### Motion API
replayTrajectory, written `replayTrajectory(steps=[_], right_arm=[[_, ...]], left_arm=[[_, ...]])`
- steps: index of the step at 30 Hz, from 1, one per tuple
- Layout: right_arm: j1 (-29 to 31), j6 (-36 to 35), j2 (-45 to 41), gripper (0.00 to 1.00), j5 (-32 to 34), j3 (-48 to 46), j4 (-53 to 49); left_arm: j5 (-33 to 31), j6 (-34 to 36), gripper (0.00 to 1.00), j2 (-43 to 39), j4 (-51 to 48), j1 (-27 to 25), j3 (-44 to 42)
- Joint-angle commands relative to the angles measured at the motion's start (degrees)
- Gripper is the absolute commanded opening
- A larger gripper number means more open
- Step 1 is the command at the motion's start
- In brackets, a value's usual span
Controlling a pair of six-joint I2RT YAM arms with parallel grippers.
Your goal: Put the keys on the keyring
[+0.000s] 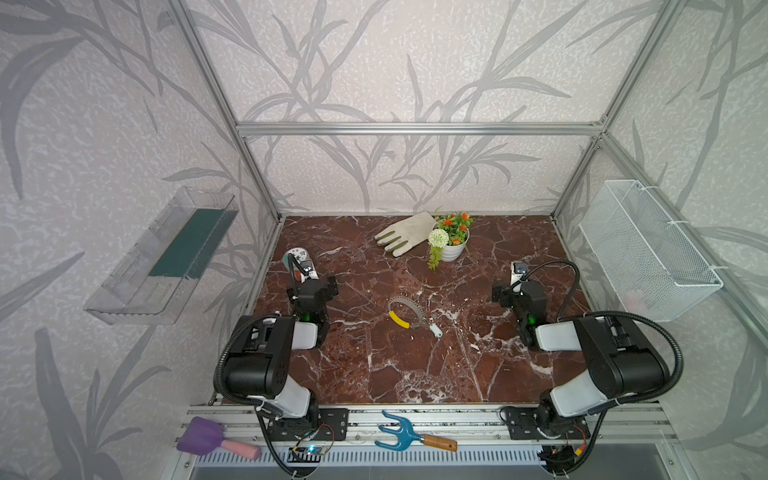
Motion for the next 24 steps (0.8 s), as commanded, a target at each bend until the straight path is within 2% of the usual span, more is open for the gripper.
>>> replayTrajectory(steps=[1, 5, 6, 7, 9, 10, 11, 13, 19, 22, 24], right_arm=[[0.12, -0.14, 0.29, 0.99, 0.89, 0.73, 2.47], [0.12, -0.64, 0.24, 0.99, -0.89, 0.54, 2.76], [0.07, -2.45, 0.16, 0.99, -5.94, -0.16, 3.86], [-0.06, -5.73, -0.01, 0.99, -15.35, -1.50, 6.14], [-1.27, -7.50, -0.35, 0.99, -22.84, -5.38, 12.50], [-1.75, -7.17, 0.46, 0.99, -24.52, -7.13, 16.72], [-1.65, -7.15, 1.58, 0.99, -24.36, -8.58, 20.81], [-1.49, -7.07, 1.72, 0.99, -23.51, -9.27, 22.28], [-1.47, -4.36, 0.28, 0.99, -16.45, -3.23, 9.45], [-1.55, -0.90, 0.07, 0.99, -6.21, 1.75, -0.27], [-1.60, 0.10, 0.19, 0.99, -4.90, 1.00, 1.73]], left_arm=[[0.07, 0.13, 0.99, 0.55, 1.76, 0.27, -0.55], [0.07, 0.12, 0.99, 0.56, 1.77, 0.25, -0.58], [0.07, 0.12, 0.99, 0.51, 1.73, 0.22, -0.60], [0.02, 0.12, 0.99, 0.53, 1.79, 0.20, -0.58], [0.08, 0.13, 0.99, 0.56, 1.78, 0.20, -0.58], [0.07, 0.10, 0.99, 0.58, 1.78, 0.20, -0.60], [0.07, 0.12, 0.99, 0.51, 1.79, 0.20, -0.64], [0.07, 0.12, 0.99, 0.54, 1.79, 0.21, -0.62], [0.07, 0.13, 0.99, 0.53, 1.76, 0.27, -0.58], [0.07, 0.18, 0.99, 0.56, 1.78, 0.20, -0.57], [0.07, 0.17, 0.99, 0.51, 1.78, 0.20, -0.58]])
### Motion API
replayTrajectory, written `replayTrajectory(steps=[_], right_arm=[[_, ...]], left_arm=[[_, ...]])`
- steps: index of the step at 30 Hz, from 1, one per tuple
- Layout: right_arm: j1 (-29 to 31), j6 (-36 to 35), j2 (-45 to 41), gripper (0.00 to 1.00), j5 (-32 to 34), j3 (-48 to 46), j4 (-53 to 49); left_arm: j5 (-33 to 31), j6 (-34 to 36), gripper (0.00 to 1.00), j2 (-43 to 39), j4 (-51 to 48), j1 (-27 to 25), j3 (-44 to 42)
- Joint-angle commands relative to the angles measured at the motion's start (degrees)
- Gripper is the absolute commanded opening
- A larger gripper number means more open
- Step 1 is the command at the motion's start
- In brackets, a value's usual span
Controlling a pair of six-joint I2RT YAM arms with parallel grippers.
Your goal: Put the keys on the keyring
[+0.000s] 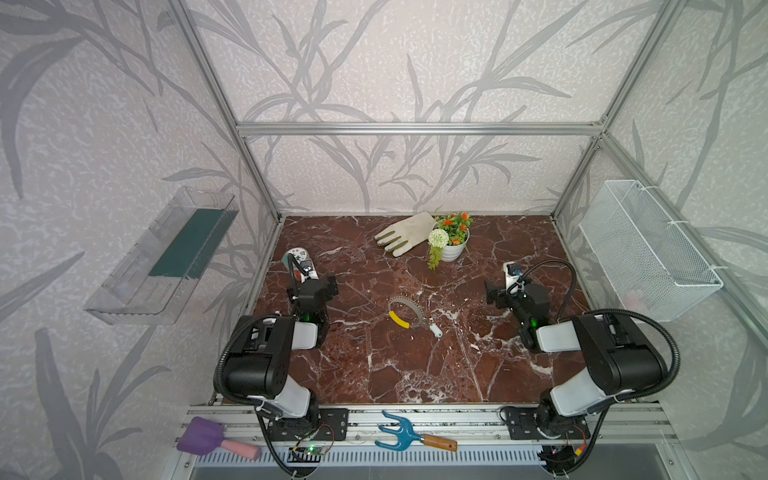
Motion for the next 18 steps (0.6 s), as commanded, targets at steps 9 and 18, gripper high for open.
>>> replayTrajectory(steps=[9, 18], right_arm=[[-0.22, 2.92, -1.07, 0.99, 7.09, 0.56, -3.48], [-0.22, 1.85, -0.99, 0.99, 4.19, 1.37, -5.11]], left_arm=[[0.05, 0.12, 0.99, 0.51, 1.67, 0.34, -0.58], [0.05, 0.10, 0.99, 0.55, 1.79, 0.20, -0.60]])
